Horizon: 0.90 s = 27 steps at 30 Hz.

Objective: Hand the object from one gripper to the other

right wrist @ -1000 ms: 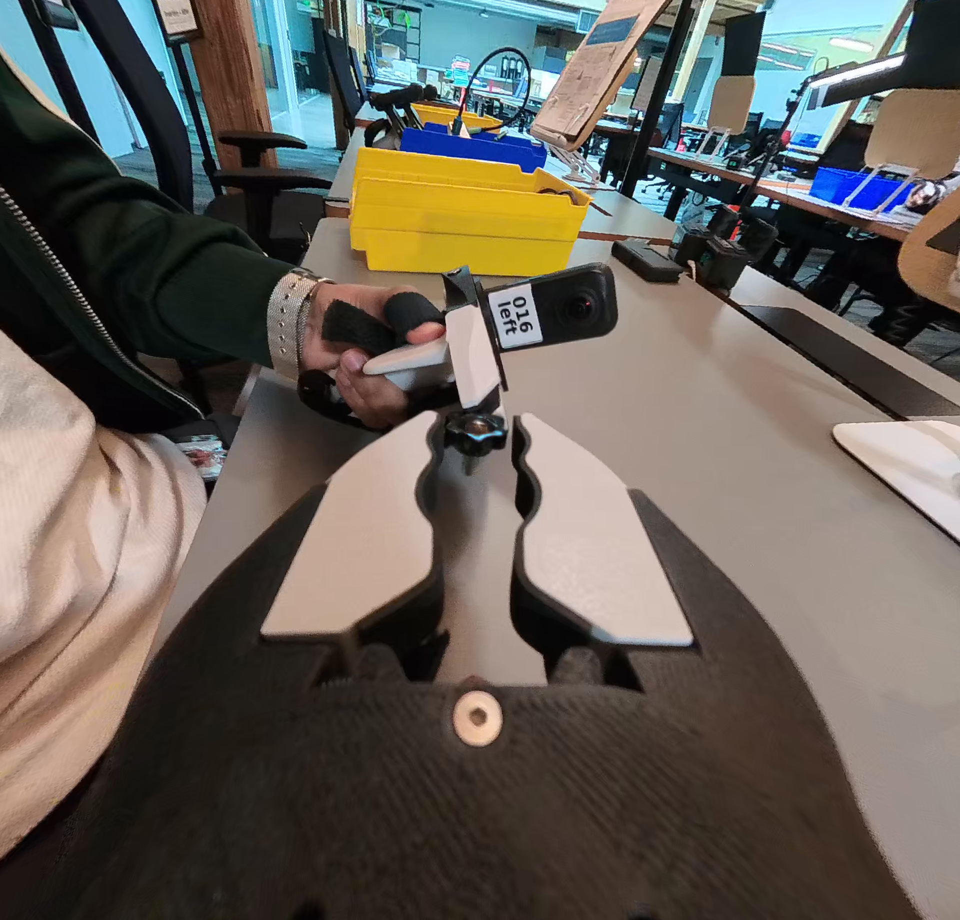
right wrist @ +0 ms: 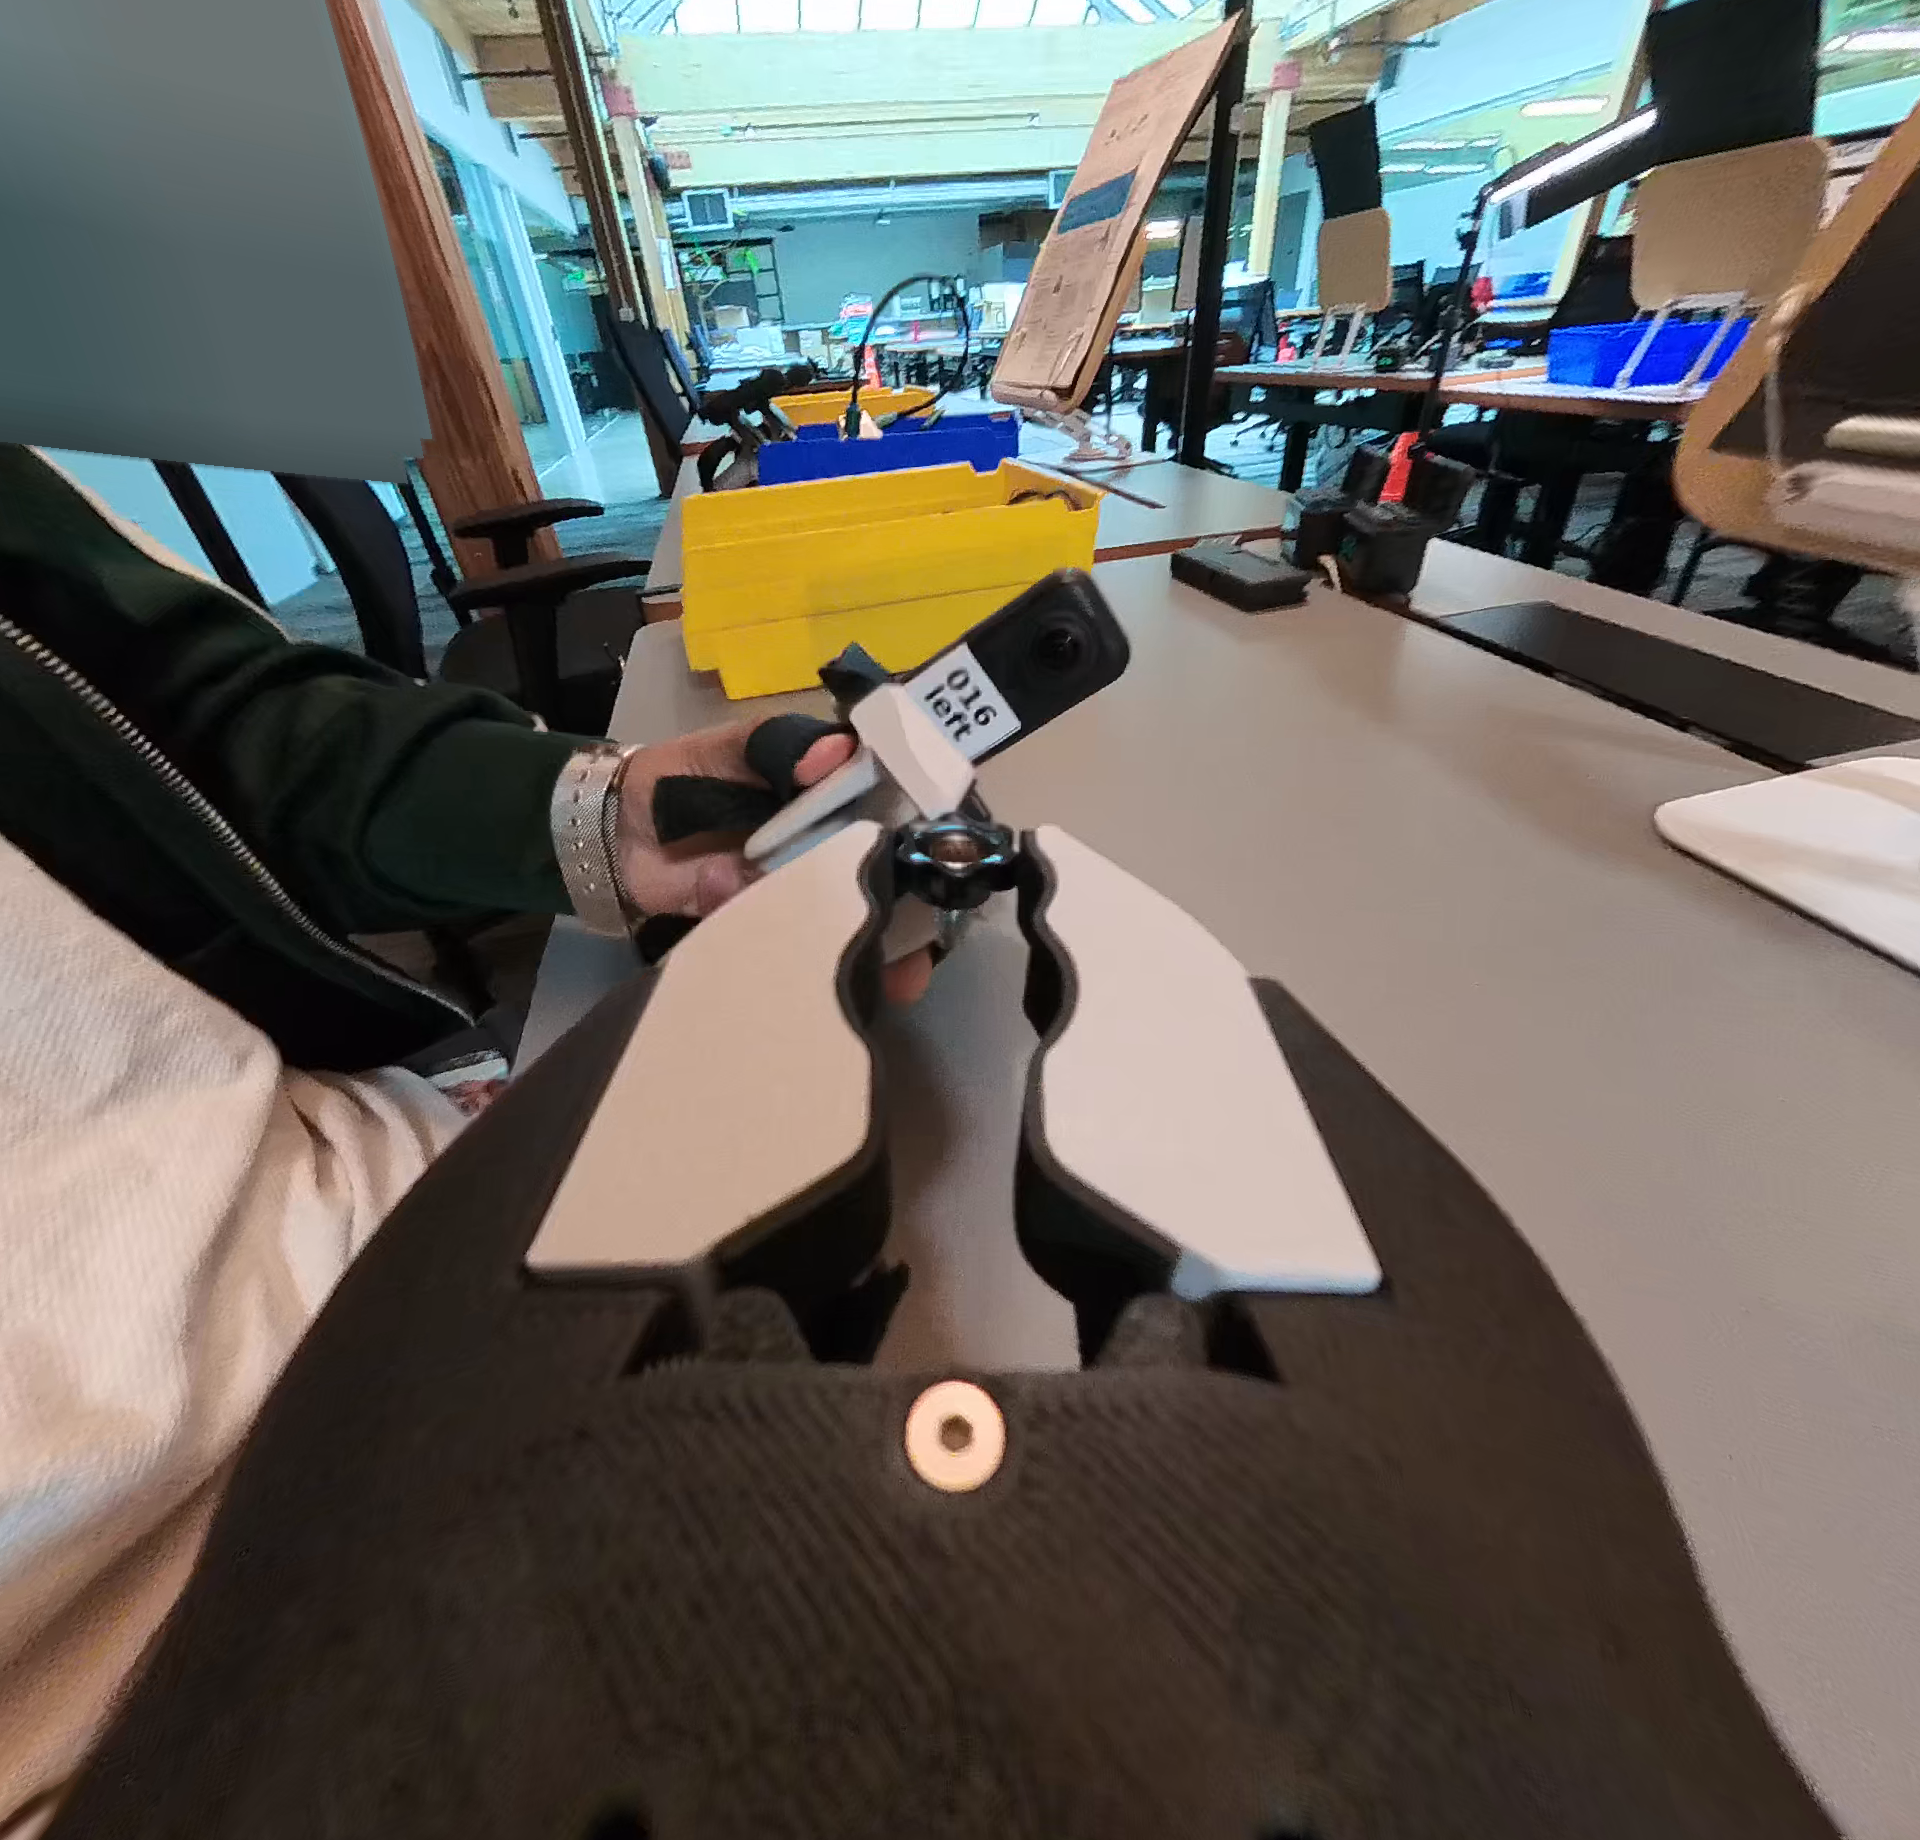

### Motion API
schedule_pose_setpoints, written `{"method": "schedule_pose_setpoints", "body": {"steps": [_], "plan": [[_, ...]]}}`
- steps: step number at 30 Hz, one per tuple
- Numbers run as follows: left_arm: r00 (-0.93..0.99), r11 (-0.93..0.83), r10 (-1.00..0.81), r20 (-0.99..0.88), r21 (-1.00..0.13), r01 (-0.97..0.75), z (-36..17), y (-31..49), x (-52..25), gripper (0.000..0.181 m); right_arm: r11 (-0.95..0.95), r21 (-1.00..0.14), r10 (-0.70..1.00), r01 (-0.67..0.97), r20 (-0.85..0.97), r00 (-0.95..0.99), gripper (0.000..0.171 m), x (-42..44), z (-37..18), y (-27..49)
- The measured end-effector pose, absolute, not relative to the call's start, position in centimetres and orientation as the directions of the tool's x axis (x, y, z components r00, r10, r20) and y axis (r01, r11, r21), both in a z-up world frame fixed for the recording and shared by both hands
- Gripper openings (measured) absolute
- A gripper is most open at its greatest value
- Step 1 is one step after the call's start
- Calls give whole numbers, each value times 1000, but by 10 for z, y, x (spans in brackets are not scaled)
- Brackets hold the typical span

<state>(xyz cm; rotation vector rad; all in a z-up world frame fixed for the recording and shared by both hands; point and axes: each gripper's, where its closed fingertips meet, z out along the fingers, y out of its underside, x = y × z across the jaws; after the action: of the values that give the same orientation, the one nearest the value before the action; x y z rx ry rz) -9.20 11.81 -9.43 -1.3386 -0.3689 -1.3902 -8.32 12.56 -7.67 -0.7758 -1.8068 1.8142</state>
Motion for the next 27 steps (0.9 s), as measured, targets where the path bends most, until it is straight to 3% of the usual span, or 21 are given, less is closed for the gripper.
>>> {"method": "schedule_pose_setpoints", "body": {"steps": [5, 8, 11, 14, 17, 22, 27], "plan": [[279, -339, -466, 840, -460, 821, -97, 120, -90, 17, -43, -999, 840, 16, -45, -540, 23, -82, -28, 170], [294, -342, -468, 833, -478, 809, -97, 121, -87, 18, 27, -999, 954, -29, 35, -298, 23, -58, 17, 241], [313, -342, -466, 827, -495, 799, -98, 122, -85, 18, 57, -998, 998, 25, 57, 8, 23, -18, 32, 340], [328, -337, -460, 825, -503, 795, -98, 123, -85, 19, -24, -986, 956, 163, 25, 293, 23, 28, -6, 436], [328, -335, -457, 826, -502, 797, -99, 124, -85, 19, -150, -946, 900, 286, -11, 435, 23, 62, -59, 487], [332, -343, -449, 829, -504, 793, -101, 127, -84, 19, -252, -864, 907, 437, -53, 419, 23, 60, -113, 489], [326, -346, -450, 831, -499, 795, -101, 127, -84, 19, -230, -734, 919, 639, 52, 391, 23, 52, -158, 480]]}}
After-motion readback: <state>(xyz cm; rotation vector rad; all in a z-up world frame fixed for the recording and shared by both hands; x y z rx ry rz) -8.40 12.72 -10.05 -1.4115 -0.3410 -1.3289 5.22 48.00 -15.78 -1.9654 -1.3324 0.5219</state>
